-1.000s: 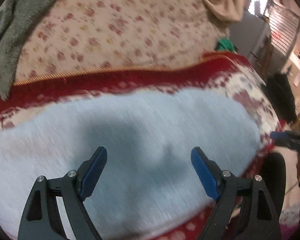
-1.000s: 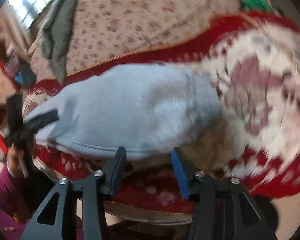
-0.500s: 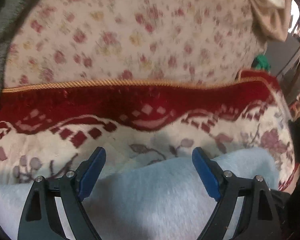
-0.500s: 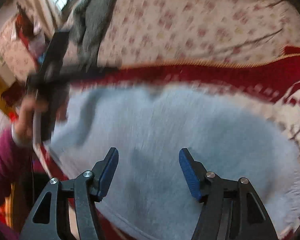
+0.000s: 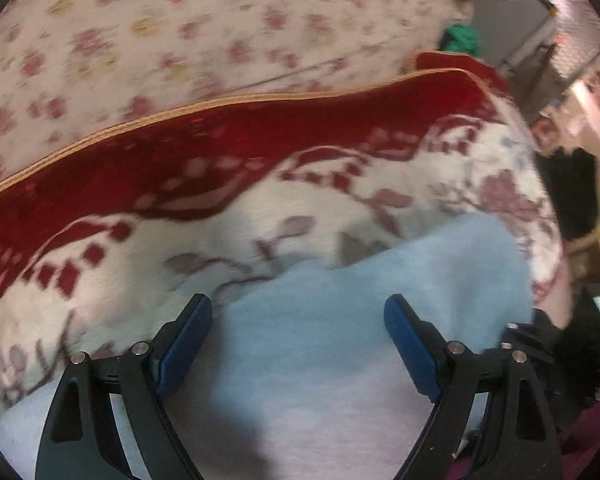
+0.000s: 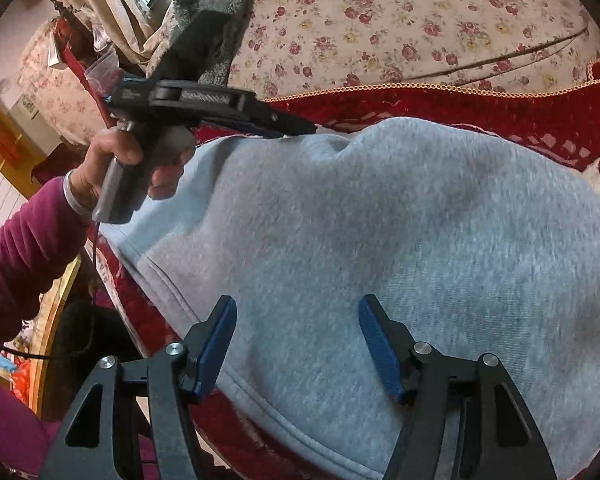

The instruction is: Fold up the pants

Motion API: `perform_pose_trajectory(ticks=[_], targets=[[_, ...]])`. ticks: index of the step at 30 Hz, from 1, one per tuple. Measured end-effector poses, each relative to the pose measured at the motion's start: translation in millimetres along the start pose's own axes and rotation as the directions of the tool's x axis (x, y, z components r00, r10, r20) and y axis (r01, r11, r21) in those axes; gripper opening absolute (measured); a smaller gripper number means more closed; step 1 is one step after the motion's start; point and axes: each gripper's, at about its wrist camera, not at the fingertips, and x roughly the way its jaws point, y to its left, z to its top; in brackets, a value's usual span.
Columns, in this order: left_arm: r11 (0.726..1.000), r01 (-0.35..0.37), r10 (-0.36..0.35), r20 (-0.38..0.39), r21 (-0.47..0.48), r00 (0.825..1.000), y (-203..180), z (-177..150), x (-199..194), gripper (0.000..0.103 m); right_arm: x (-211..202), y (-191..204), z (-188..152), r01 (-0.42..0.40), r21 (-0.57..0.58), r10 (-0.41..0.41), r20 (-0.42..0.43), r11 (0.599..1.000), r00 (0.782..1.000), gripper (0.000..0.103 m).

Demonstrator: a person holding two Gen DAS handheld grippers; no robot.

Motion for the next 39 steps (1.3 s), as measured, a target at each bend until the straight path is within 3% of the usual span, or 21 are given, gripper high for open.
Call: perform_pose_trajectory(ticks=[4, 9, 10, 12, 14, 18, 19, 21, 23, 25, 27, 28, 30, 31, 32, 37, 39], targets=[[0.986, -0.130, 0.131, -0.006, 0.103, 0.991, -27, 11, 19, 0.087, -1, -2, 0, -0.009, 0.011, 0.009, 0.002, 1.000, 1.000, 0.068], [0.975, -0.137, 0.149, -0.060, 0.173, 0.987, -45, 6, 39, 0.085, -2, -4, 1, -0.021, 0.010, 0.021, 0.000, 1.000, 1.000, 0.068], [0.968, -0.140, 0.155, -0.058, 0.208, 0.986, -50, 2, 40, 0.071, -2, -5, 1, -0.021, 0.009, 0.021, 0.001, 1.000, 1.000, 0.068], [0.954, -0.154, 0.165, -0.024, 0.259, 0.986, -57, -4, 36, 0.058, -3, -5, 2, -0.023, 0.009, 0.023, 0.002, 1.000, 1.000, 0.068], [0.937, -0.191, 0.194, 0.019, 0.291, 0.981, -61, -8, 30, 0.035, -4, -5, 5, -0.026, 0.005, 0.026, 0.003, 1.000, 1.000, 0.068], [0.935, -0.225, 0.200, 0.116, 0.274, 0.973, -53, -1, 9, 0.008, -19, -11, 20, -0.016, 0.011, 0.015, 0.052, 1.000, 0.999, 0.068], [0.942, -0.229, 0.200, 0.135, 0.247, 0.970, -47, 3, 6, 0.008, -24, -12, 26, 0.006, 0.001, -0.006, 0.077, 1.000, 0.997, 0.068], [0.955, -0.205, 0.182, 0.122, 0.215, 0.976, -40, 6, 9, 0.008, -30, -16, 45, 0.085, -0.025, -0.082, 0.117, 0.996, 0.990, 0.068], [0.948, -0.227, 0.202, 0.128, 0.223, 0.971, -42, 5, 15, 0.008, -27, -20, 64, 0.153, -0.062, -0.143, 0.137, 0.986, 0.980, 0.069], [0.942, -0.243, 0.215, 0.142, 0.230, 0.966, -45, 3, 18, 0.008, -10, -27, 86, 0.212, -0.097, -0.203, 0.097, 0.972, 0.975, 0.069], [0.955, -0.229, 0.201, 0.154, 0.188, 0.967, -40, 1, 18, 0.008, 12, -29, 100, 0.271, -0.156, -0.266, 0.051, 0.950, 0.963, 0.068], [0.959, -0.227, 0.200, 0.163, 0.168, 0.966, -37, 0, 19, 0.009, 29, -32, 105, 0.320, -0.197, -0.323, 0.017, 0.927, 0.946, 0.068], [0.963, -0.243, 0.218, 0.185, 0.120, 0.958, -32, -5, 21, 0.017, 50, -39, 108, 0.431, -0.223, -0.445, -0.015, 0.874, 0.895, 0.068], [0.964, -0.251, 0.230, 0.192, 0.092, 0.954, -29, -7, 22, 0.029, 58, -45, 108, 0.484, -0.217, -0.500, -0.021, 0.847, 0.866, 0.068], [0.962, -0.263, 0.246, 0.199, 0.067, 0.949, -26, -9, 22, 0.042, 61, -49, 107, 0.510, -0.200, -0.524, -0.024, 0.837, 0.851, 0.068], [0.977, -0.206, 0.215, 0.236, -0.064, 0.948, -9, -24, 0, 0.071, 40, -57, 104, 0.527, -0.104, -0.528, 0.013, 0.844, 0.849, 0.070], [0.975, -0.201, 0.220, 0.252, -0.097, 0.942, -5, -33, -11, 0.075, 29, -53, 102, 0.520, -0.081, -0.520, 0.016, 0.850, 0.854, 0.070]])
